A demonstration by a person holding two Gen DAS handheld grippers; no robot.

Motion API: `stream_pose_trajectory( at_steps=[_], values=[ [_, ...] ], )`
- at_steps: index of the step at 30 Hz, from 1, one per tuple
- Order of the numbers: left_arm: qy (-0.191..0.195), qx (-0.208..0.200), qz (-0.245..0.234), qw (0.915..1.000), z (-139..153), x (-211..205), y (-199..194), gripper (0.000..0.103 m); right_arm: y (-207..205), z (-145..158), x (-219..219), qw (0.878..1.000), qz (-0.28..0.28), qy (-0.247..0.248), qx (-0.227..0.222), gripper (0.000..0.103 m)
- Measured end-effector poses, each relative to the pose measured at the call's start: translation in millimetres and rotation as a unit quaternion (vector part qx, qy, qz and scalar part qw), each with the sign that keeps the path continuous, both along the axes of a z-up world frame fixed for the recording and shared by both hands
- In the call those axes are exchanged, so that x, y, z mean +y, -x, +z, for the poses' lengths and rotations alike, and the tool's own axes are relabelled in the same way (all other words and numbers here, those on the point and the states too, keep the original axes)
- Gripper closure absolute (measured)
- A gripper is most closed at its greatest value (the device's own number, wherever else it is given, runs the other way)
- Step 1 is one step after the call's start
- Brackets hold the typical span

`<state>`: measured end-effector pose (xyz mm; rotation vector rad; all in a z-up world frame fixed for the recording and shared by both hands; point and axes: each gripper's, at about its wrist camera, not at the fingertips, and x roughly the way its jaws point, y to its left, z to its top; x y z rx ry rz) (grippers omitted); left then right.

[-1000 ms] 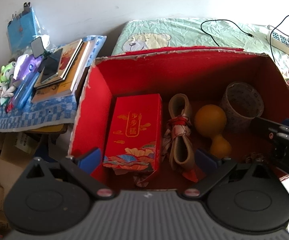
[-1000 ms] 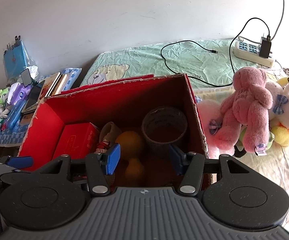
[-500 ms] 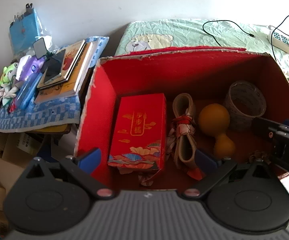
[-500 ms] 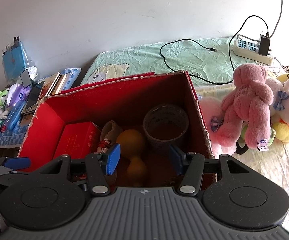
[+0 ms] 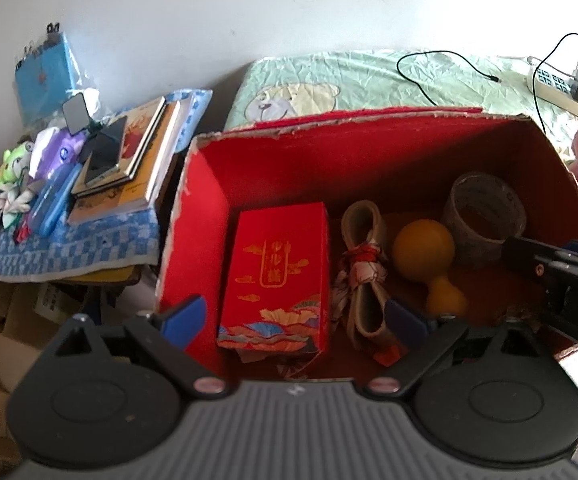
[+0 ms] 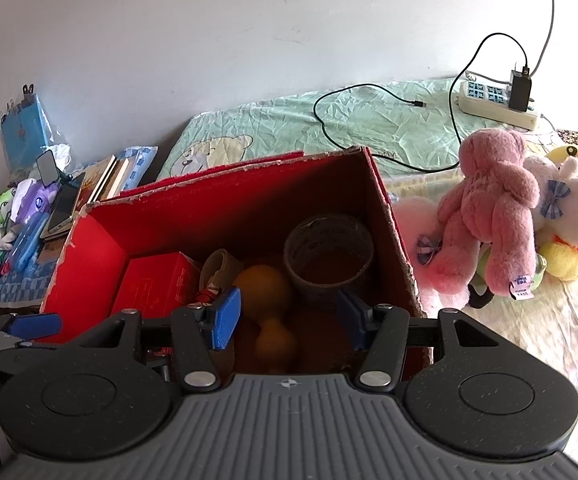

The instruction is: Organize objects

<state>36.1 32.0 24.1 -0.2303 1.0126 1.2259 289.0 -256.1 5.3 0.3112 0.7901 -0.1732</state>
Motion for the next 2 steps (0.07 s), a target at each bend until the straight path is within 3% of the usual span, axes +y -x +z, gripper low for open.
stream_pose_trajectory(
  at_steps=[2],
  values=[
    [0.003,-0.002,0.002,1.0000,0.2,0.7,0.0,0.007,-0.2,0.8,0.2,1.000,-0.001,0.000,-0.002,0.046]
  ],
)
